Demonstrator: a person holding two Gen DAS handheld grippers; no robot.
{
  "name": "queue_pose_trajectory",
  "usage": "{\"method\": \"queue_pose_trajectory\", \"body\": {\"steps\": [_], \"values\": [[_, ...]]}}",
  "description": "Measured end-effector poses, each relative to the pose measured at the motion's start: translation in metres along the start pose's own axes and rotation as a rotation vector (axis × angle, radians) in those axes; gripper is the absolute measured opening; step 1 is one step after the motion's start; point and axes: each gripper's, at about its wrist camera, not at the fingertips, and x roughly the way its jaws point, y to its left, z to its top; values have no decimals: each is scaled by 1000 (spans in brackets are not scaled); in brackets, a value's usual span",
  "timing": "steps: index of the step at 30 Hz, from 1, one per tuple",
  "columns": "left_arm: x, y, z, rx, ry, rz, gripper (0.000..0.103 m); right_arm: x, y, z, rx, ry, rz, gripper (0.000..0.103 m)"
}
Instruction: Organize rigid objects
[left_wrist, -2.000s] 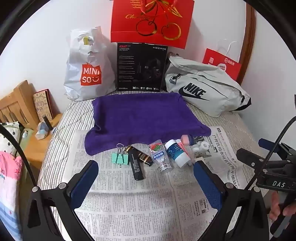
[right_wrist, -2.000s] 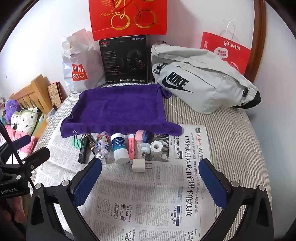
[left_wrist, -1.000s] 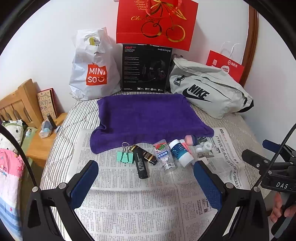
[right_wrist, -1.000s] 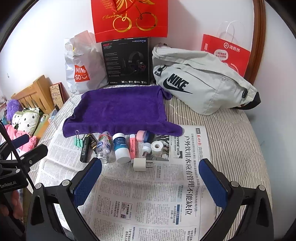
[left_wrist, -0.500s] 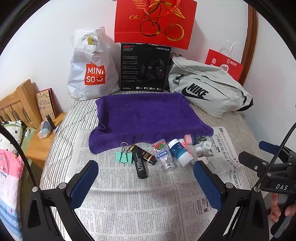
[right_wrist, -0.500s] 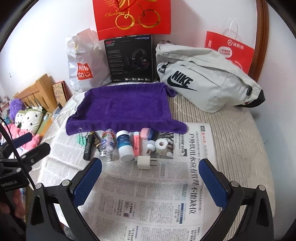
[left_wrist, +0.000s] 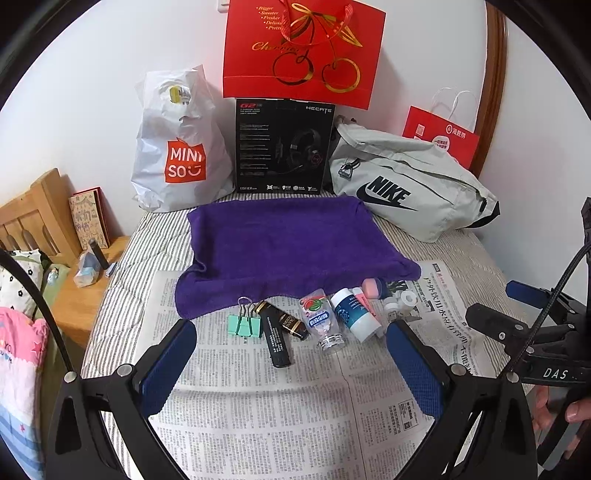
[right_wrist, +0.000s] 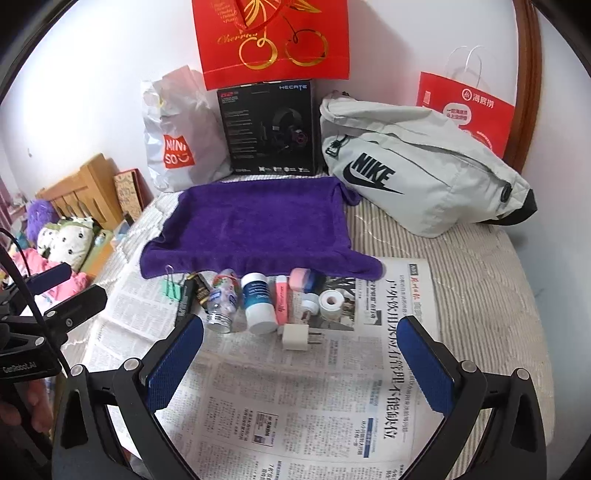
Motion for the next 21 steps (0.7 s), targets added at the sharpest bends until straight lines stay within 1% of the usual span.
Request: {"method": "queue_pose_trajectory", "body": {"steps": [2, 5, 14, 21], "values": [[0, 1, -1, -11, 5, -12, 103, 2, -1, -1, 6, 4, -4, 103], [3, 2, -1, -20, 18, -32, 103, 4, -2, -1, 4, 7, -37, 103], [10, 1, -3, -20, 34, -10, 103, 7, 0, -1, -16, 16, -76, 103], [12, 0, -1, -6, 34, 2, 103, 8, 1, -1, -14, 25, -72, 103]]}}
